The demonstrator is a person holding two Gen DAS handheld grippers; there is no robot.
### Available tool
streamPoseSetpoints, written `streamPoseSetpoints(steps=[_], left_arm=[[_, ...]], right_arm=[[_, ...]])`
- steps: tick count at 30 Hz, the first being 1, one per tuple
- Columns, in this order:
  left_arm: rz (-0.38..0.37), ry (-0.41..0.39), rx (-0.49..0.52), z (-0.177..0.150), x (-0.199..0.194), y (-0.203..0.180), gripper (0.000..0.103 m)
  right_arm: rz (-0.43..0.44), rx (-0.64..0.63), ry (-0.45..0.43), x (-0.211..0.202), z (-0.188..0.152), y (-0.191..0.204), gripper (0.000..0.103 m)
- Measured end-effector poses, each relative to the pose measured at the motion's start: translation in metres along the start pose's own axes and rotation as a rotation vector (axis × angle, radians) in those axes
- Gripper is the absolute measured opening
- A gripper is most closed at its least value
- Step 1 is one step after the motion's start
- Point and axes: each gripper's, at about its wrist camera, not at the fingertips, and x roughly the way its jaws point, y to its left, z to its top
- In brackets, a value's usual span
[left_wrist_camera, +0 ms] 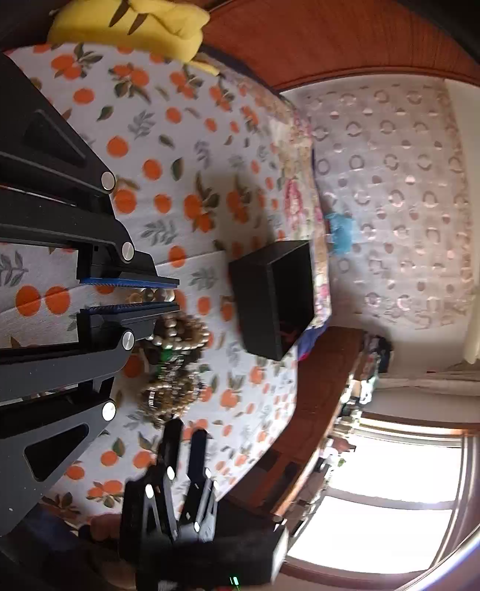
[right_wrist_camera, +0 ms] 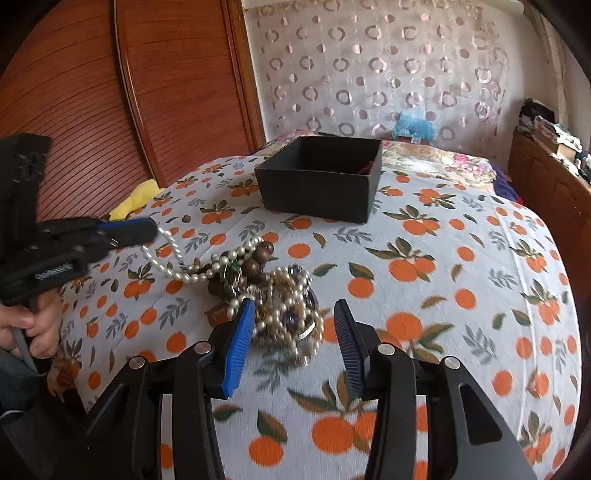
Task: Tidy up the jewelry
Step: 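Grasp a pearl necklace with the left tool while the right tool grasps another pearl strand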
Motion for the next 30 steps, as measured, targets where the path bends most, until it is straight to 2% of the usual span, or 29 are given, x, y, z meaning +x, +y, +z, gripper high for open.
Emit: streamPoseSetpoints(steps=[7, 10, 12, 15, 19, 20, 26, 30], left_arm=[[0.001, -0.037, 0.021, 0.023, -0.006, 0.004, 0.006], [0.002, -0.059, 0.037, 0.033, -0.009, 0.002, 0.006], [0.005, -0.070, 0.047, 0.039, -0.010, 0.000, 0.006], [0.009, -0.082, 0.060, 0.048, -0.011, -0.001, 0.006], [0.011, -0.101, 0.067, 0.058, -0.016, -0.002, 0.006], [0.011, -0.107, 0.068, 0.060, -0.017, -0.002, 0.006], [0.019, -0.134, 0.075, 0.072, -0.026, -0.001, 0.006], [0.017, -0.139, 0.079, 0.073, -0.027, -0.003, 0.006]], right_arm=[[0.036, 0.012, 0.051, 0.022, 0.016, -0.001, 0.037], [0.059, 0.025, 0.067, 0.027, 0.019, -0.004, 0.026], [0.062, 0.026, 0.071, 0.027, 0.020, -0.005, 0.013], [0.067, 0.016, 0.069, 0.023, 0.022, -0.005, 0.005], [0.065, 0.009, 0.050, 0.017, 0.025, -0.007, 0.004], [0.064, 0.009, 0.043, 0.015, 0.026, -0.007, 0.000], [0.060, -0.003, 0.003, 0.003, 0.035, -0.005, 0.000], [0.039, -0.013, 0.014, 0.005, 0.033, -0.004, 0.001]])
